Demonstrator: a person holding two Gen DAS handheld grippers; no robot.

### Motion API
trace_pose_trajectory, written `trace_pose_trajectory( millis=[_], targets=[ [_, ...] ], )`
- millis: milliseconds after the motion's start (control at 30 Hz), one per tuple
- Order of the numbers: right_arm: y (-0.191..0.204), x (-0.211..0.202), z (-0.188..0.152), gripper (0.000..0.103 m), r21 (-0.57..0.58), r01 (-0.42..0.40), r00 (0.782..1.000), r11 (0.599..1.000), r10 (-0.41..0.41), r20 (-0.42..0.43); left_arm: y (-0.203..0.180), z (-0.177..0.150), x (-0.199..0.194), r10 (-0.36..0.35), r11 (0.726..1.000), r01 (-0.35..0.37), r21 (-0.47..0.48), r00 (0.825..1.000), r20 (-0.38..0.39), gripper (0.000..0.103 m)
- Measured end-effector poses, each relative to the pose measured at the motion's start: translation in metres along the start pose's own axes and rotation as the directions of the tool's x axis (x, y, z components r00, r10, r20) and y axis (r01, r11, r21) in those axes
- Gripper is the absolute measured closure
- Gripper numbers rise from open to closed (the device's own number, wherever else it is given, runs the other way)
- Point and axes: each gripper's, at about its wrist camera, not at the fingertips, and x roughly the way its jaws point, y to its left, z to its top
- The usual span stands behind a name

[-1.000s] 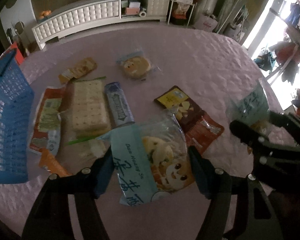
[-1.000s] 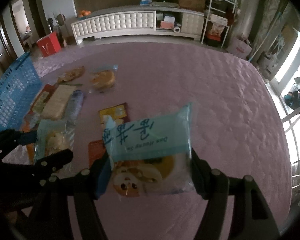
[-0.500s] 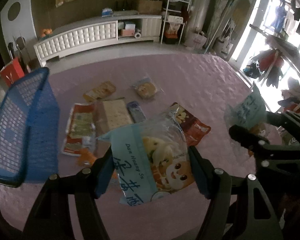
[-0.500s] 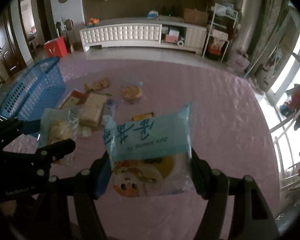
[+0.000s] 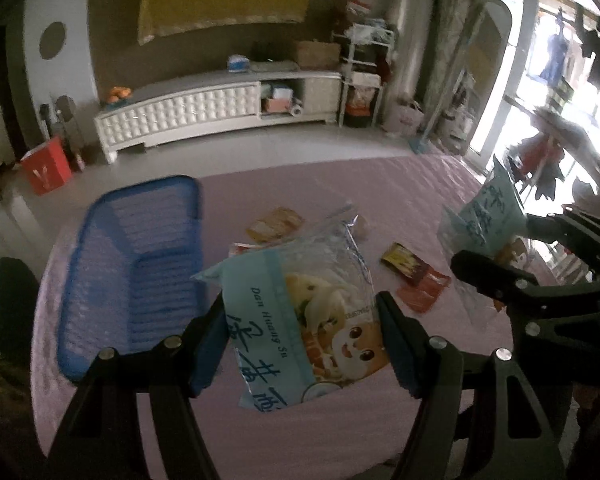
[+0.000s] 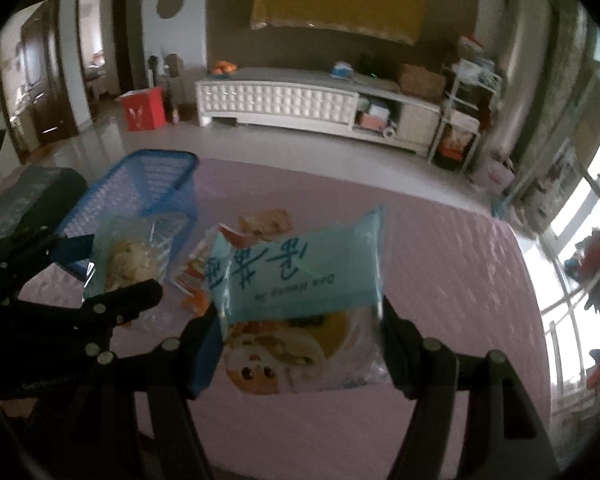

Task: Organize snacks
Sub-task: 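Lower the bread bag into the blue basket and open the right tool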

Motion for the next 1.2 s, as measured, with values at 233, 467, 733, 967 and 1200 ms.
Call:
trace_pose_trajectory(
  millis=[233,467,733,967,1200],
  targets=[
    [0.058,0.015,0.024,0.030,-0.081,-0.071,0.997,0.994,0.071,0.006,0.067,-0.004,-0.025,0.063,0.997,-0.061,-0.043,0.998,0.028,0.035],
    [0.111,0.042,0.045,0.030,-0.079,-0.191,0.981,0.978,0.189,-0.032,0.117,-0.014,-0.033,0.120,0.991,-0.118,-0.064,0.993,0.021,0.035],
    [0.155,0.073,0.060,0.030,-0.147,-0.204,0.978,0.968,0.196,-0.073,0.168,-0.034,-0.027,0.138,0.983,-0.142,-0.119,0.990,-0.039,0.035],
    [0.171,0.095,0.060,0.030,-0.166,-0.216,0.973,0.962,0.199,-0.116,0.195,-0.043,-0.012,0.101,0.984,-0.111,-0.140,0.992,-0.078,0.035],
    [0.169,0.108,0.056,0.030,-0.148,-0.220,0.968,0.964,0.197,-0.157,0.191,-0.043,0.003,0.064,0.991,-0.073,-0.110,0.994,-0.086,0.035]
  ],
)
